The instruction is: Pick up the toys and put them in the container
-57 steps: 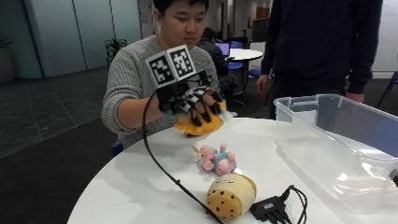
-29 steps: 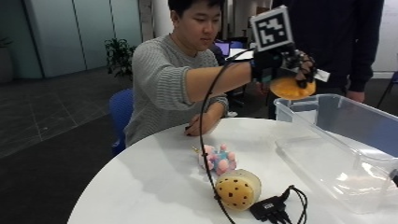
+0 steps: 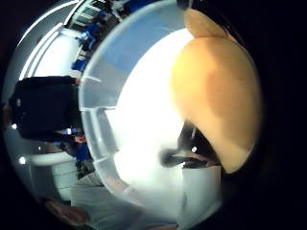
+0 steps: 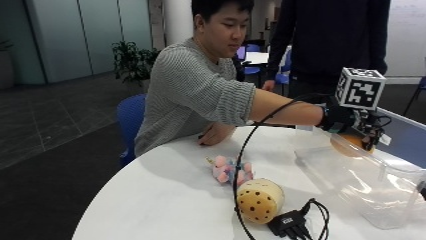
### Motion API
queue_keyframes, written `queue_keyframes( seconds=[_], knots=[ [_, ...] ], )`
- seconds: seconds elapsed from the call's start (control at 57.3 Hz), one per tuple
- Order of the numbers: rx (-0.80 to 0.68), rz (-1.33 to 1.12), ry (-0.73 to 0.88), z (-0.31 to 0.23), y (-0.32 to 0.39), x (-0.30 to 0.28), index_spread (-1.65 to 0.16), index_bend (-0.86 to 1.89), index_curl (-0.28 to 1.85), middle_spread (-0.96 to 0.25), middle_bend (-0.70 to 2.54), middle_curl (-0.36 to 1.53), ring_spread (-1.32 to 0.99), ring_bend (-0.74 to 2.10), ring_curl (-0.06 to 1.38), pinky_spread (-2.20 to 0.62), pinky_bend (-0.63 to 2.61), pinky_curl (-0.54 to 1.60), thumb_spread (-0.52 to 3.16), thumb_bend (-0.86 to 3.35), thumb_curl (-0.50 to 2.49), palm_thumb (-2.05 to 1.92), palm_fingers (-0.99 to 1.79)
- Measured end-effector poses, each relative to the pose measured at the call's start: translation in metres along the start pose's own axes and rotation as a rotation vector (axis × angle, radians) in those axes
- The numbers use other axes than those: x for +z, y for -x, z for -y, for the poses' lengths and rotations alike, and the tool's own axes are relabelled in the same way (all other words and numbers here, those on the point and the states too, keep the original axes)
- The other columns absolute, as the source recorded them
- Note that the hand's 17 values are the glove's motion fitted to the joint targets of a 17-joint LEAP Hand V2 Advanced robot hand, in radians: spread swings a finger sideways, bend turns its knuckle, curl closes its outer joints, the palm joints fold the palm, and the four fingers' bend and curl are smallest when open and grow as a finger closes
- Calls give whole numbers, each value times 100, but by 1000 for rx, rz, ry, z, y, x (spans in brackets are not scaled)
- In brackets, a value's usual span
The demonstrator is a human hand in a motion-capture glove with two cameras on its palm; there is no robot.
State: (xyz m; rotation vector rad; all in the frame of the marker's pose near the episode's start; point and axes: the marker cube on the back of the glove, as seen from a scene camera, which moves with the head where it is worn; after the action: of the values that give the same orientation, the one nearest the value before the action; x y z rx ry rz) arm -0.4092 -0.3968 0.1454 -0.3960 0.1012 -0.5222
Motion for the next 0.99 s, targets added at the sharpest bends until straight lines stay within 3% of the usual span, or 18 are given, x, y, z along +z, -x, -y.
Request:
queue_keyframes(
  seconds=[0.174, 0.314, 0.506, 0.593, 0.68, 0.802, 0.89, 0.994],
  knots=[
    [1, -4, 64, -2, 0, -3, -31, 11, 16, -30, 49, 66, -40, 97, 50, -25, 137, 35, 145, 1, 66, 37, 7],
    [-10, 37, 54, -13, -8, -19, -31, 13, 17, -25, 26, 56, -29, 73, 42, -13, 139, 34, 133, -6, 54, 17, -27],
    [24, 36, -70, -45, -28, -65, -30, 8, 17, -22, 16, 49, -22, 60, 36, -7, 133, 31, 127, -3, 45, 10, -22],
    [65, 110, -139, -78, -49, -96, -30, 8, 16, -21, 15, 46, -20, 58, 36, -6, 132, 30, 128, -2, 42, 8, -21],
    [13, 154, -198, -129, -84, -114, -31, 10, 17, -21, 15, 44, -20, 56, 35, -6, 130, 30, 129, -2, 40, 7, -19],
    [-111, 16, -189, -211, -135, -91, -33, 14, 19, -21, 15, 41, -19, 52, 34, -5, 127, 28, 131, -1, 38, 7, -14],
    [134, -203, -163, -255, -183, -50, -34, 16, 21, -20, 15, 39, -19, 49, 33, -5, 125, 27, 133, -1, 36, 8, -12],
    [339, -52, -58, -295, -218, -6, -34, 15, 23, -20, 15, 37, -19, 48, 33, -5, 125, 27, 133, -1, 35, 8, -11]
  ],
)
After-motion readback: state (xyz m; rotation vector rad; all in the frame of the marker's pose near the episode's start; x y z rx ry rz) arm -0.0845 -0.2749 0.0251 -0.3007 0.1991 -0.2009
